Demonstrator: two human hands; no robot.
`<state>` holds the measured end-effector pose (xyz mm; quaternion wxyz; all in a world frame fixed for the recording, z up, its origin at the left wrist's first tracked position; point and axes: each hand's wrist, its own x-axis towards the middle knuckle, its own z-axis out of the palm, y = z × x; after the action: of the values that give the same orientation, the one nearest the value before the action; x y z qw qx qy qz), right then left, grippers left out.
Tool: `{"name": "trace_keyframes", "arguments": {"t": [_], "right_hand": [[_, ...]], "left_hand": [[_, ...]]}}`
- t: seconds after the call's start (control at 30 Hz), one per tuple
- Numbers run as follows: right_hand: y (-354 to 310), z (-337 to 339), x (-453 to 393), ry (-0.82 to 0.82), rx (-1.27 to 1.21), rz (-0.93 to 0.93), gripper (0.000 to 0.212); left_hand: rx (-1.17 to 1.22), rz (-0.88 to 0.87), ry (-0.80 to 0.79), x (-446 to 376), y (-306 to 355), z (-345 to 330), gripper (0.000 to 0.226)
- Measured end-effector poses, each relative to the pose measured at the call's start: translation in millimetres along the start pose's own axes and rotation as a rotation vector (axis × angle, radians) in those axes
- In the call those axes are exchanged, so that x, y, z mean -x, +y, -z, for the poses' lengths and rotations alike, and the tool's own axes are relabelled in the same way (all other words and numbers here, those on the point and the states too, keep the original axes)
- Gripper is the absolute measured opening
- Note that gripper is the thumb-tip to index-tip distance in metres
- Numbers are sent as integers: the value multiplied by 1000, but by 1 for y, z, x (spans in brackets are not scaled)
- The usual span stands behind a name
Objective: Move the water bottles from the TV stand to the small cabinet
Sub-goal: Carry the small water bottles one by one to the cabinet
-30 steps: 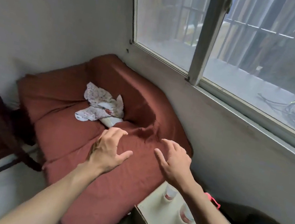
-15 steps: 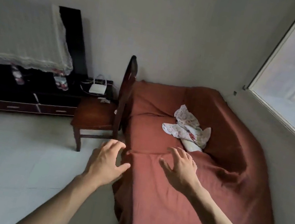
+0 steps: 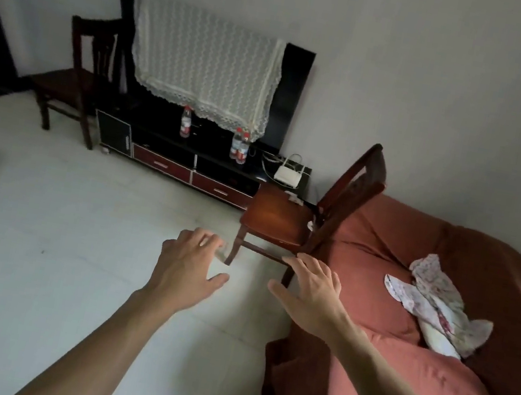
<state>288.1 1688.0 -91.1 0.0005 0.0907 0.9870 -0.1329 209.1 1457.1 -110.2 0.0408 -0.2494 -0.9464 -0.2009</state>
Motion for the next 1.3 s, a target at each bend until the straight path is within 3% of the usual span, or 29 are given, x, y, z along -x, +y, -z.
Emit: {"name": "trace_keyframes", "arguments": {"t": [0.23,0.47,0.87,1.3], "right_hand": [[-66,-14,-56,-25,-25,87,64],[-91,-50,-127,-67,-87,150,65],[-105,-67,-304,-49,-248,89,63],[-89,-34,-446,-8,-194,32,65]], "left_hand": [[25,147,23,9,-77,17,55],[-70,181,-4,-27,-121,26,54],[-227,145,-163,-208,-187,28,56],[-156,117,-108,-365,-226,18,69]]}}
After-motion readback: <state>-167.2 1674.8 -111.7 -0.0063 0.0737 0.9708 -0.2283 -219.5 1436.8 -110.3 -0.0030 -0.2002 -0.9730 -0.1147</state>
